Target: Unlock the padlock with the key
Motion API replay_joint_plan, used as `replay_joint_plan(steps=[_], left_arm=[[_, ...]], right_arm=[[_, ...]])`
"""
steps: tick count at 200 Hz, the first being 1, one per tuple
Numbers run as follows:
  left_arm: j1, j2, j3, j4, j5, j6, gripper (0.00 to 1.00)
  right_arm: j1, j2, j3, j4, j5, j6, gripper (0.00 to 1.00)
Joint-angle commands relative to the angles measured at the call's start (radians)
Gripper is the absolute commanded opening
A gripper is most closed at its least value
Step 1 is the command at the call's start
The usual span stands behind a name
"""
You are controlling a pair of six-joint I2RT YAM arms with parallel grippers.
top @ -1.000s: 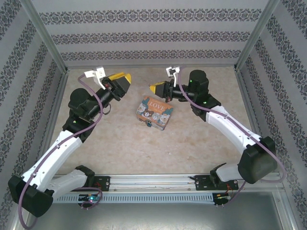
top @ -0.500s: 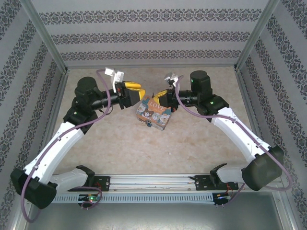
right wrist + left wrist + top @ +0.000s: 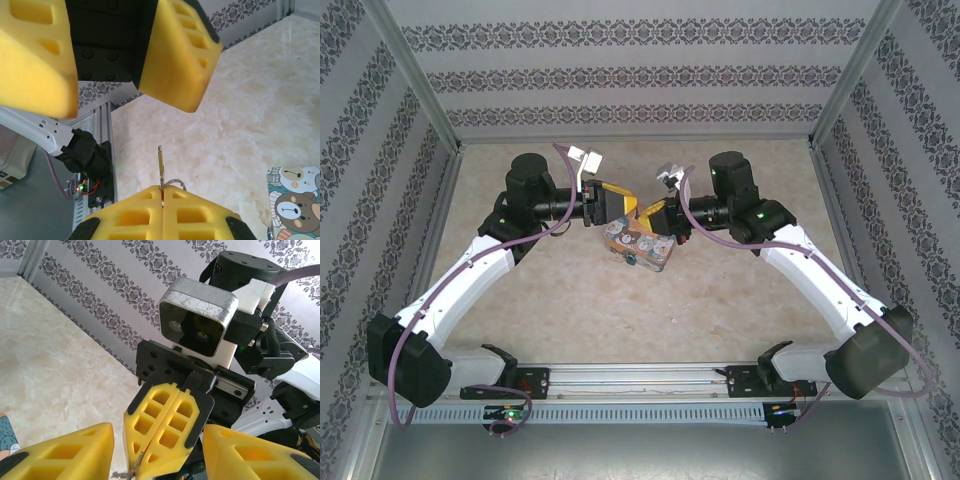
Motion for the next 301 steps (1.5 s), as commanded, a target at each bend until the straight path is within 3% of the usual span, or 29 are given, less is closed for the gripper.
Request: replay_joint_plan(steps=[1, 146, 216, 244, 277, 301], left_arm=[[-0.004, 0.009, -0.014, 0.051, 0.030, -0.004, 0.49], [-0.014, 0.005, -0.041, 0.015, 0.037, 0.040, 0.31], [-0.015, -0.024, -0.056, 0.011, -0.008, 0.068, 0.01], [-0.015, -0.052, -0.081, 0.066, -0.060, 0.054, 0.00], [-0.015, -0.059, -0.083, 0.096, -0.091, 0.042, 0.00], [-0.014, -0.057, -0.083, 0.115, -0.111, 0.036, 0.00]], right_arm=[[0.017, -0.019, 0.033, -0.012, -0.011, -0.018, 0.00], [0.055, 0.034, 0.082, 0.001, 0.028, 0.021, 0.00], [0.036, 0.047, 0.081, 0.018, 0.028, 0.053, 0.00], [0.001, 0.027, 0.047, 0.086, -0.017, 0.115, 0.14], [-0.040, -0.011, -0.044, 0.308, -0.077, 0.265, 0.34], [-0.040, -0.011, -0.066, 0.368, -0.099, 0.320, 0.51]])
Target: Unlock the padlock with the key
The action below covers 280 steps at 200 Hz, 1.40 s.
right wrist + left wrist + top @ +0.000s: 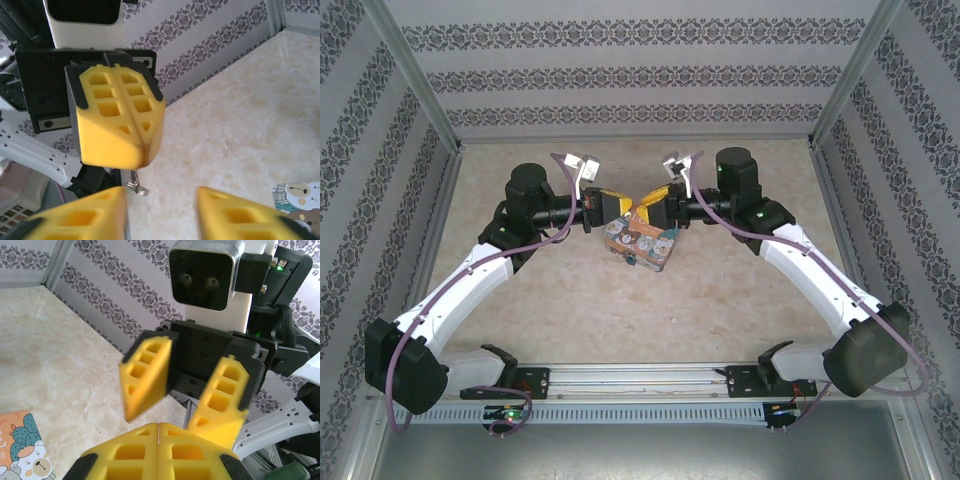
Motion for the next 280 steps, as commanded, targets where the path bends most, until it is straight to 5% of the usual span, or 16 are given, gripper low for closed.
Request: replay_joint_plan(steps=[1, 115, 280], left_arm=[[-0.008, -0.018, -0.001, 0.072, -0.028, -0.006, 0.00], [-0.006, -0.013, 0.013, 0.072, -0.070, 0.001, 0.00], [-0.008, -0.006, 0.024, 0.085, -0.110, -0.013, 0.00]], right_arm=[[0.000, -0.019, -0.023, 0.146, -0.065, 0.094, 0.51], [0.034, 0.063, -0.022, 0.213, -0.100, 0.157, 0.43], [0.048, 0.095, -0.026, 0.213, -0.111, 0.165, 0.01]])
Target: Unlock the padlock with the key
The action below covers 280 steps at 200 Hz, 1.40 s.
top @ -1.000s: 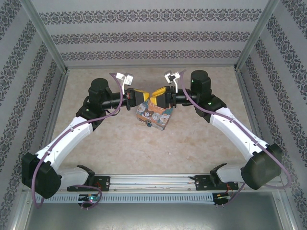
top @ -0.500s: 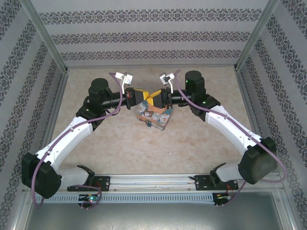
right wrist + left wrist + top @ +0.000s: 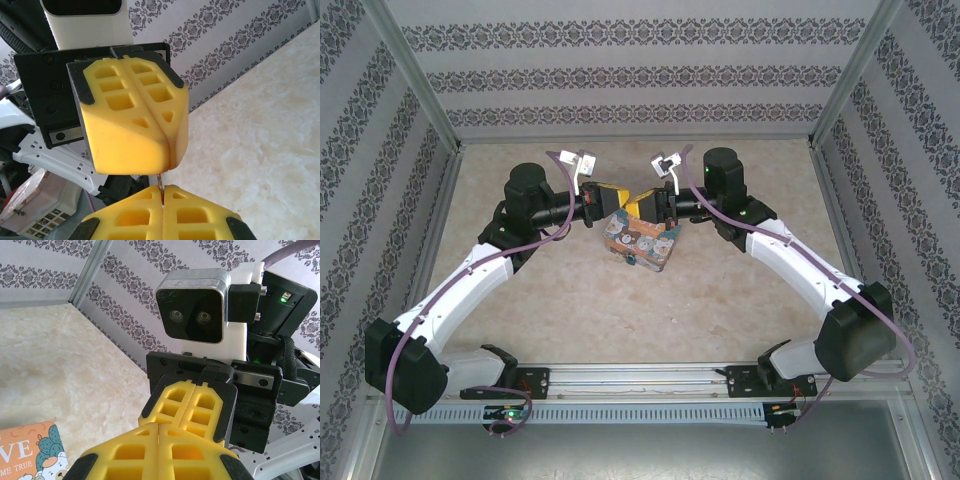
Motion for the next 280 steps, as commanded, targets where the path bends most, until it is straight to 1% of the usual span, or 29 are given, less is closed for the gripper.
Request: replay_joint_plan(steps=[1, 5, 9, 13, 26, 34, 59, 77, 92, 113, 134, 183, 231, 245, 267, 280], left_arm=[[-0.007, -0.006, 0.023, 0.067, -0.005, -0.010, 0.00], [-0.006, -0.006, 0.023, 0.068, -0.004, -0.011, 0.00], [-0.006, -0.005, 0.021, 0.069, -0.002, -0.013, 0.00], [-0.007, -0.005, 0.021, 0.070, -0.003, -0.014, 0.00], [-0.006, -0.005, 0.017, 0.076, -0.001, -0.018, 0.00], [-0.007, -0.008, 0.015, 0.080, -0.002, -0.019, 0.00], [-0.007, -0.008, 0.010, 0.087, -0.003, -0.024, 0.00], [-0.008, -0.011, 0.008, 0.087, -0.003, -0.024, 0.00], [-0.008, -0.011, 0.008, 0.087, -0.003, -0.024, 0.00], [-0.006, -0.015, 0.005, 0.087, -0.006, -0.019, 0.00], [-0.007, -0.019, 0.001, 0.090, -0.010, -0.018, 0.00], [-0.005, -0.036, -0.012, 0.095, -0.016, -0.018, 0.00], [0.004, -0.058, -0.032, 0.094, -0.030, -0.013, 0.05], [0.004, -0.057, -0.033, 0.093, -0.027, -0.015, 0.09], [0.005, -0.060, -0.032, 0.094, -0.032, -0.014, 0.23], [0.008, -0.064, -0.035, 0.094, -0.041, -0.012, 0.28]], right_arm=[[0.015, 0.004, -0.011, 0.029, -0.026, -0.005, 0.01], [0.015, 0.002, -0.010, 0.028, -0.024, -0.005, 0.03], [0.015, 0.003, -0.009, 0.030, -0.022, -0.005, 0.09], [0.015, 0.002, -0.012, 0.030, -0.018, -0.003, 0.13], [0.017, 0.002, -0.011, 0.037, -0.016, -0.003, 0.19], [0.019, 0.003, -0.010, 0.040, -0.015, -0.001, 0.21], [0.029, 0.010, -0.003, 0.047, -0.019, 0.004, 0.22], [0.032, 0.016, 0.001, 0.049, -0.019, 0.005, 0.21], [0.034, 0.015, 0.000, 0.052, -0.016, 0.003, 0.17], [0.033, 0.008, -0.005, 0.050, -0.006, -0.001, 0.11], [0.029, 0.000, -0.011, 0.050, 0.006, -0.002, 0.00], [0.000, -0.034, -0.036, 0.044, 0.043, -0.014, 0.00], [-0.017, -0.047, -0.051, 0.034, 0.056, -0.026, 0.00], [-0.017, -0.045, -0.050, 0.032, 0.056, -0.026, 0.00], [-0.018, -0.039, -0.045, 0.009, 0.062, -0.044, 0.00], [-0.021, -0.037, -0.045, -0.011, 0.074, -0.058, 0.00]])
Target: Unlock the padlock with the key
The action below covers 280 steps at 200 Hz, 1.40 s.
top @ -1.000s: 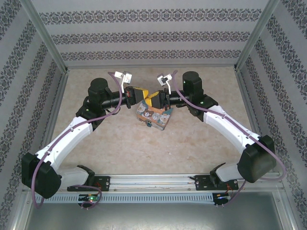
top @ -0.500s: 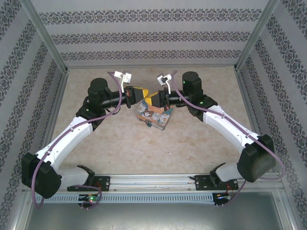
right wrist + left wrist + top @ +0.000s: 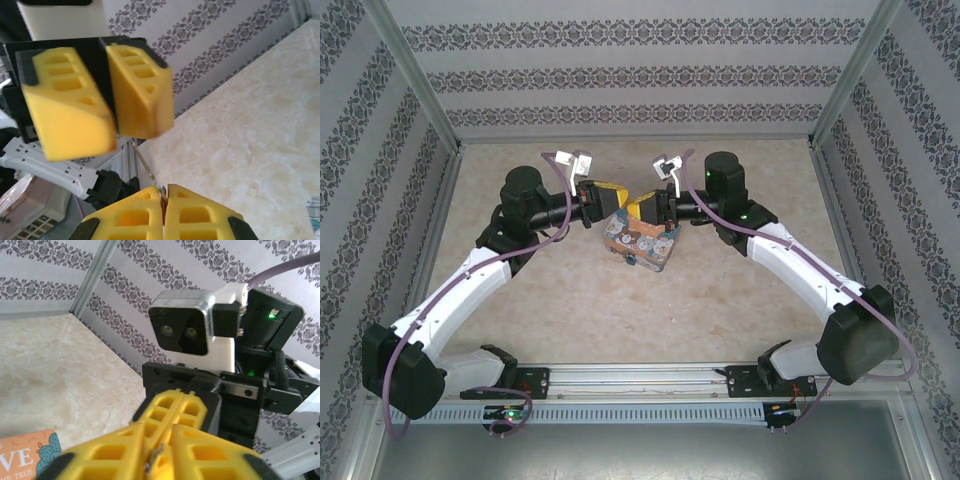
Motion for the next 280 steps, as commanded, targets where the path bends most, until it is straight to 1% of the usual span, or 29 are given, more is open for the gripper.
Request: replay_joint_plan(steps=[1, 15, 26, 49, 78, 97, 120, 140, 167, 215, 258, 280], left_arm=[[0.007, -0.033, -0.009, 0.049, -0.015, 0.011, 0.29], [0.012, -0.041, -0.010, 0.040, -0.030, 0.017, 0.37], [0.015, -0.051, -0.015, 0.024, -0.053, 0.027, 0.46], [0.018, -0.082, -0.036, -0.037, -0.136, 0.072, 0.59], [0.018, -0.131, -0.094, -0.143, -0.286, 0.146, 0.69], [0.019, -0.164, -0.158, -0.184, -0.367, 0.179, 0.76], [0.019, -0.183, -0.237, -0.211, -0.416, 0.195, 0.82], [0.019, -0.186, -0.303, -0.212, -0.430, 0.191, 0.87], [0.019, -0.165, -0.383, -0.170, -0.418, 0.179, 0.89], [0.018, -0.065, -0.470, -0.034, -0.353, 0.165, 0.88], [0.011, 0.070, -0.473, 0.041, -0.317, 0.157, 0.84], [0.009, 0.120, -0.467, 0.062, -0.327, 0.155, 0.82]], right_arm=[[-0.011, -0.015, -0.009, -0.028, 0.021, -0.047, 0.00], [-0.017, -0.013, -0.009, -0.060, 0.040, -0.067, 0.00], [-0.022, -0.011, -0.007, -0.100, 0.057, -0.092, 0.00], [-0.032, 0.002, -0.003, -0.210, 0.124, -0.161, 0.00], [-0.035, 0.047, 0.018, -0.369, 0.217, -0.253, 0.00], [-0.036, 0.087, 0.026, -0.434, 0.255, -0.283, 0.00], [-0.044, 0.143, 0.028, -0.471, 0.293, -0.285, 0.00], [-0.055, 0.197, 0.034, -0.479, 0.297, -0.273, 0.00], [-0.063, 0.265, 0.049, -0.482, 0.298, -0.255, 0.00], [-0.074, 0.341, 0.055, -0.480, 0.333, -0.241, 0.00], [-0.073, 0.374, 0.037, -0.480, 0.368, -0.251, 0.00], [-0.070, 0.389, 0.019, -0.471, 0.368, -0.251, 0.00]])
